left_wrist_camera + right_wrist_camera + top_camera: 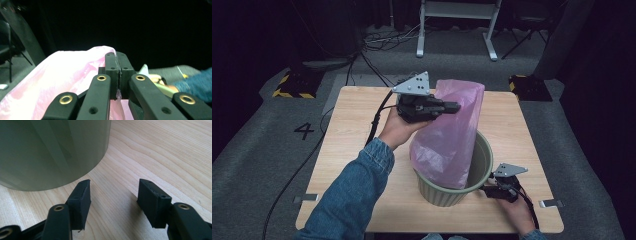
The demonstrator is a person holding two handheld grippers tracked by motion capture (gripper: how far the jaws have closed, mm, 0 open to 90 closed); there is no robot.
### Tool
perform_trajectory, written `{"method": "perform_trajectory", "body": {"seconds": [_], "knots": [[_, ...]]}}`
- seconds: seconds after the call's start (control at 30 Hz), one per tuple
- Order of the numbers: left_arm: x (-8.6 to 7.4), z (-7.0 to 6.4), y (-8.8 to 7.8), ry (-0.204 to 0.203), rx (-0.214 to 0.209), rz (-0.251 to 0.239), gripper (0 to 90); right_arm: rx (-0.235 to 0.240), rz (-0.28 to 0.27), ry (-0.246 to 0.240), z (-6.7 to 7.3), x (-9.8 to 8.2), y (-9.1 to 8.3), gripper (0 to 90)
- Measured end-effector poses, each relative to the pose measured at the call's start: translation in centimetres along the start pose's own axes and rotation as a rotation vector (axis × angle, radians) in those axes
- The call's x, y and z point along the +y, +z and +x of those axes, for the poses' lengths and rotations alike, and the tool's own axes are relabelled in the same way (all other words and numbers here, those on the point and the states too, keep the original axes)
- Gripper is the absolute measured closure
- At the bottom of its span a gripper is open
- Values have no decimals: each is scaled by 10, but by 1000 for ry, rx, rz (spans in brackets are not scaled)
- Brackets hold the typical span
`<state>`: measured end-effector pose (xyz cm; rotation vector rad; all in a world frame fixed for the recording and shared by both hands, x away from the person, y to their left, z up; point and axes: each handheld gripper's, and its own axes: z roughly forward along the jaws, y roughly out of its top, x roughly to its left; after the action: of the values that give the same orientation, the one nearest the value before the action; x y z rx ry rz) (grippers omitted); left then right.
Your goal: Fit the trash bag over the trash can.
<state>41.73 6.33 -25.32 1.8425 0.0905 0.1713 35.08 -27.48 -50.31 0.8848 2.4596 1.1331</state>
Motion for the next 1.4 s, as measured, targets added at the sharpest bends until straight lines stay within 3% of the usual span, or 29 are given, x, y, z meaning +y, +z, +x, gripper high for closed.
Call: {"method": "perform_trajectory", "body": {"seconds": [0.07,0.17,0.33,0.5,0.6,0.7,0.83,1.0,1.2,1.4], "knots": [[-1,-4,2,5,-1,36,889,0,0,0,0,0,0,440],[-7,-10,0,6,10,53,889,0,0,0,0,0,0,440],[-23,-12,-3,-35,-3,102,888,1,0,0,0,0,0,440],[-37,-12,-7,-104,-17,128,886,0,0,3,0,0,0,447],[-45,-15,-6,-142,-18,189,887,-10,-2,11,0,-1,-1,478],[-52,-19,-2,-154,-17,283,886,-10,-5,29,-2,-1,-2,488],[-58,-22,2,-173,-26,357,877,-16,-25,30,-3,1,-7,491],[-66,-26,-5,-198,-18,339,815,-7,-82,37,-5,10,-23,491],[-70,-25,-21,-253,48,251,512,6,-145,63,-19,27,-53,482],[-69,-21,-33,-279,83,180,447,5,-187,57,-32,55,-80,460]]}}
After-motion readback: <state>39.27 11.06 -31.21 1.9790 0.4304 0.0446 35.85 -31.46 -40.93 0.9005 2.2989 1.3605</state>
